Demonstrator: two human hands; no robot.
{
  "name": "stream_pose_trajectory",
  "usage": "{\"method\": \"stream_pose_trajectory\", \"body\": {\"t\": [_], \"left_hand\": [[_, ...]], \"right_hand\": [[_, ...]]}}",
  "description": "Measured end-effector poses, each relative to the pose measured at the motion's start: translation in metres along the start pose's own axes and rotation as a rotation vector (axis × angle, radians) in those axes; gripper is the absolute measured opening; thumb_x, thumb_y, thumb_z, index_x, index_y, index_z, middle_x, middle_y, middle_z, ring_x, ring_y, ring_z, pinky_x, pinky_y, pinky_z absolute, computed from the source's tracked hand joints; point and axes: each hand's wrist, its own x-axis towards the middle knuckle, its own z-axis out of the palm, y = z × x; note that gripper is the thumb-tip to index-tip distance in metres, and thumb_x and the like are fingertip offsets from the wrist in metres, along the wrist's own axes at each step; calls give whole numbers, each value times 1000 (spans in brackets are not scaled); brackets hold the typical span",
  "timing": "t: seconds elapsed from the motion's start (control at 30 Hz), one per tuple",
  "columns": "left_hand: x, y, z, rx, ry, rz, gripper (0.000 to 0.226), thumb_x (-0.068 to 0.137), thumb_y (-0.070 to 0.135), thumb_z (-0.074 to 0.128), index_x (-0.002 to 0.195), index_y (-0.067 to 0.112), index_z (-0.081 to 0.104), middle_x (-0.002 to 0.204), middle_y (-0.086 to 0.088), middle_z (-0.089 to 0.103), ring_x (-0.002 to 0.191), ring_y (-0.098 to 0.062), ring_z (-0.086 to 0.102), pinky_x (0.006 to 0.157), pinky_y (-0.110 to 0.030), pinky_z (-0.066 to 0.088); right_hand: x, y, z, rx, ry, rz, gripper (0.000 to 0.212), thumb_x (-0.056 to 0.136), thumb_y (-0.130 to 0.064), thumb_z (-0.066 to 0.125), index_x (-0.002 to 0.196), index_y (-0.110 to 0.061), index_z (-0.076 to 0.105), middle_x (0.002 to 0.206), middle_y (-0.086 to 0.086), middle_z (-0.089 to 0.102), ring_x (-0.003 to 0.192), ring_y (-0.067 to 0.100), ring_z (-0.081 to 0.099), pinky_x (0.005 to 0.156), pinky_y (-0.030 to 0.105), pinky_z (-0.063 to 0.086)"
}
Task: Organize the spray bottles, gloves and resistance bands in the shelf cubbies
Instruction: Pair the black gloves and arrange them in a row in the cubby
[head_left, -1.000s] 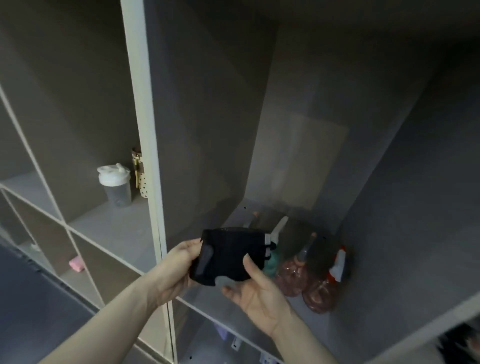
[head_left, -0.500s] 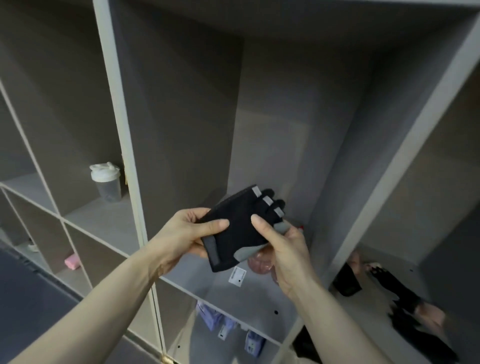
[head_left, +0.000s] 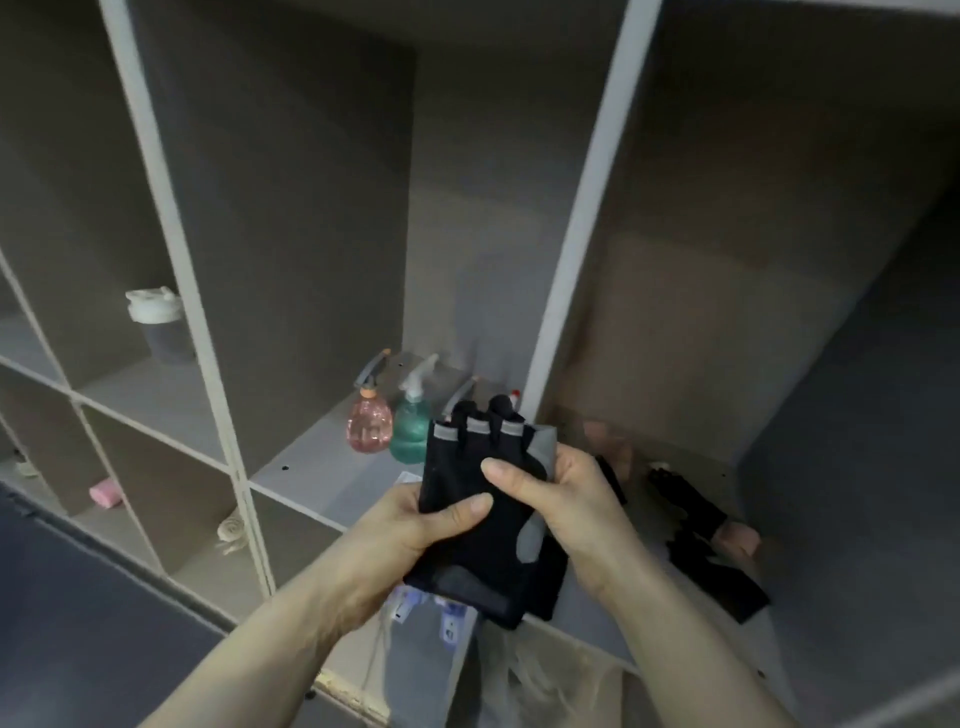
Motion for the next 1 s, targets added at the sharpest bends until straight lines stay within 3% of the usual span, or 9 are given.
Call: {"method": "stream_pose_trajectory", "body": {"t": [0.17,0.37,0.47,0.57,0.7,0.77,0.87,0.93,1.0], "left_hand": [[19,-14,41,28,-48,-73,28,84,17,65,106,0,69,102,-19,73,96,-33,70,85,-38,58],[32,-29,76,82,-94,-41,30,74,13,73,101,2,69,94,-15,75,88,-29,72,81,-36,58],[37,-39,92,128,-3,52,24,75,9,75,98,7,69,89,-8,76,83,-22,73,70,-27,58],[47,-48,108,155,107,149,9,80,9,72,86,8,66,74,-3,73,70,-15,70,57,-20,51],[68,-51,131,176,162,177,13,84,17,68,73,13,64,64,-2,69,60,-16,66,53,-28,47],[80,-52,142,212,187,212,16,86,21,66,73,13,63,61,1,68,60,-14,65,55,-27,47],[100,-60,161,443,286,317,11,88,33,63,93,24,61,84,7,68,82,-14,65,74,-33,52],[110,-70,175,564,283,367,49,83,51,60,128,36,46,120,14,53,113,-3,53,94,-27,43],[115,-80,192,443,94,348,87,70,70,60,144,42,23,139,26,36,130,9,34,107,-22,33]], "right_hand": [[-27,9,-47,63,216,37,17,83,-7,67,99,-9,71,96,8,76,89,19,72,71,23,57],[-49,15,-80,61,346,108,20,81,-8,69,99,1,69,95,13,74,83,22,70,72,29,56],[-58,22,-91,16,401,105,15,81,-9,70,92,0,68,85,13,71,75,26,65,65,35,49],[-64,24,-103,43,469,98,9,82,-10,69,90,-8,69,72,4,71,59,13,64,46,21,45],[-62,23,-133,107,491,105,17,80,-14,72,95,-7,71,80,7,73,68,18,68,51,22,48],[-59,21,-152,54,488,110,16,78,-18,74,88,-6,68,74,8,68,62,18,61,46,24,45],[-55,18,-184,15,475,92,13,79,-18,74,80,-10,63,67,7,61,53,14,55,41,23,44],[-51,19,-203,13,454,72,12,80,-17,73,78,-13,62,67,6,63,56,17,60,44,26,48],[-45,23,-215,13,389,58,10,81,-15,72,77,-14,62,69,5,68,62,18,66,50,29,53]]}}
